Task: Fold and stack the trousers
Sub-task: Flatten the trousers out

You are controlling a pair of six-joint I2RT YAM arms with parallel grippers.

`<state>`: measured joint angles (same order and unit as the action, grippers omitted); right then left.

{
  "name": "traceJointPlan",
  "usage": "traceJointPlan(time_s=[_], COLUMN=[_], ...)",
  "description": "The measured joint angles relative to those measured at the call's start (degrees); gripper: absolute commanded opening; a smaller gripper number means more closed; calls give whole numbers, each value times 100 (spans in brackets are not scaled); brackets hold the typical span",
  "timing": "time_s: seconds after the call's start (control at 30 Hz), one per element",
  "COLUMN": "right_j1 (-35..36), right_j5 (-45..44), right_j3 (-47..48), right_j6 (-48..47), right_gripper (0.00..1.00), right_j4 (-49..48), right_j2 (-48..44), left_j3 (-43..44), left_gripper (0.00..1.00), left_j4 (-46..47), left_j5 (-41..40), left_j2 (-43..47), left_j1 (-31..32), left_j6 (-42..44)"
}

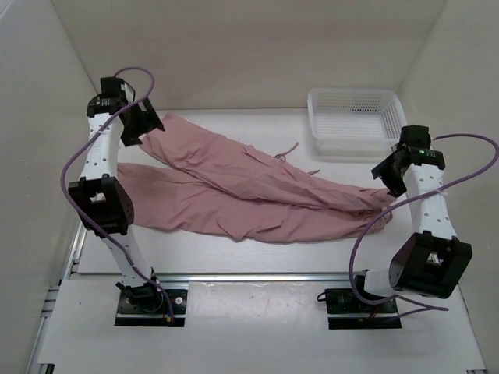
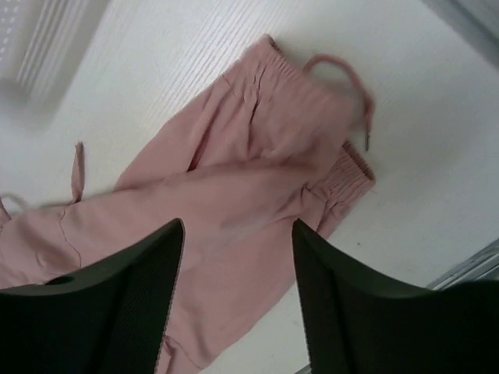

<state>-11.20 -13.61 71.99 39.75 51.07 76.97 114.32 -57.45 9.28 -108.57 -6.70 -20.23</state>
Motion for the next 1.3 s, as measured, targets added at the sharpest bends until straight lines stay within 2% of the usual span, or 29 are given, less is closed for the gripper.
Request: traceJointPlan(time_s=[0.07, 0.1, 0.13, 0.17, 0.27, 0.3, 0.4, 0.43, 0.5, 0.57, 0.6, 0.63, 0.7, 0.8, 0.9, 1.07, 1.17, 1.3], right_j1=[2, 2, 2, 2, 2, 2, 2, 2, 2, -4, -4, -4, -2, -2, -2, -2, -2, -2], right_j5=[103, 155, 188, 205, 212, 208, 175, 177, 262, 529, 697, 892, 1231, 1611, 1773, 1784, 1676, 1541], right_j3=[0, 0, 0, 0, 0, 0, -39, -96, -389, -833, -1123, -1499, -2118, -2686, -2732, -2732, -2732, -2761], right_j6=[-42, -59, -94, -122, -179, -201, -295, -306, -319, -304, -280, -280, -225, -219, -221, -146, -111, -109], right_gripper=[76, 76, 76, 77, 72, 61, 34, 24, 24, 43, 50, 66, 74, 76, 76, 70, 70, 67], right_j4=[-31, -28, -31, -35, -37, -37, -37, -44, -107, -111, -140, -192, -184, -146, -271, -745, -876, -962], right_j2=[195, 216, 203, 153, -85, -175, -509, -645, -935, -1167, -1246, -1307, -1300, -1182, -1027, -509, -236, -310], left_j3=[-348, -533, -662, -785, -892, -909, -1115, -1285, -1687, -2282, -2592, -2922, -3517, -4214, -4581, -4881, -5171, -5427], left_gripper=[88, 84, 76, 53, 19, 11, 11, 14, 32, 53, 78, 87, 94, 93, 93, 86, 79, 75], left_j4=[9, -7, -72, -122, -186, -181, -70, -17, 15, 157, 177, 234, 293, 350, 420, 625, 734, 708], left_j5=[35, 33, 20, 9, -28, -33, 17, 39, 61, 59, 74, 107, 175, 256, 256, 120, -11, -247], left_j2=[-236, -306, -352, -363, -260, -203, 85, 221, 474, 741, 846, 940, 1056, 1086, 1088, 1088, 1169, 1482], left_j1=[-155, -225, -278, -317, -337, -334, -326, -321, -284, -234, -188, -125, 15, 232, 391, 319, -70, -1108], left_j6=[-42, -66, -83, -109, -142, -177, -192, -212, -243, -317, -339, -369, -455, -546, -612, -789, -949, -1141])
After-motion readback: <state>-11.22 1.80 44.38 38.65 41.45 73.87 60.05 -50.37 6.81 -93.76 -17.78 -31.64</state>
